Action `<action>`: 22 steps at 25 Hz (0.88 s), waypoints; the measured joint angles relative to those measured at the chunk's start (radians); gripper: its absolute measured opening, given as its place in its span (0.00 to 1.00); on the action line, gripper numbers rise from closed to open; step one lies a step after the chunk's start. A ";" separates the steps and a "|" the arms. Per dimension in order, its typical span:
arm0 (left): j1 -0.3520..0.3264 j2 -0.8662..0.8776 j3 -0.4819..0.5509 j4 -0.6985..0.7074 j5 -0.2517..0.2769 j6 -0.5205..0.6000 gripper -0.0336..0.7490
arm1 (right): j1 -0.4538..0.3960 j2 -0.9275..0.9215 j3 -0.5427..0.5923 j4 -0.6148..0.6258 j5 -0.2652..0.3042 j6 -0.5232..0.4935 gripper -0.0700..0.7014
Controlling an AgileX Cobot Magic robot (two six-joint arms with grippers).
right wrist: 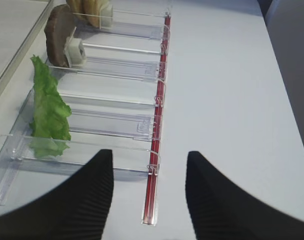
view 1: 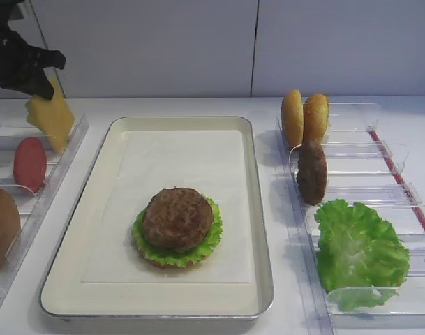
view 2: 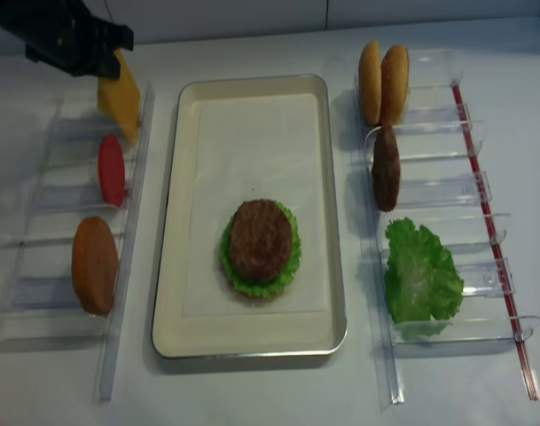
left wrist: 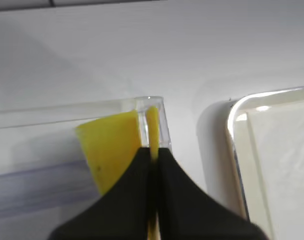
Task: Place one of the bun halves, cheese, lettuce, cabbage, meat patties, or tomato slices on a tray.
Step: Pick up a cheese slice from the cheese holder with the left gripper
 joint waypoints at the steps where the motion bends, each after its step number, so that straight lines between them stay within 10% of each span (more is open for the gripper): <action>1: 0.000 -0.016 0.000 0.000 0.002 0.000 0.02 | 0.000 0.000 0.000 0.000 0.000 0.000 0.57; 22: 0.000 -0.263 0.032 0.000 0.164 -0.051 0.02 | 0.000 0.000 0.000 0.000 0.000 0.000 0.57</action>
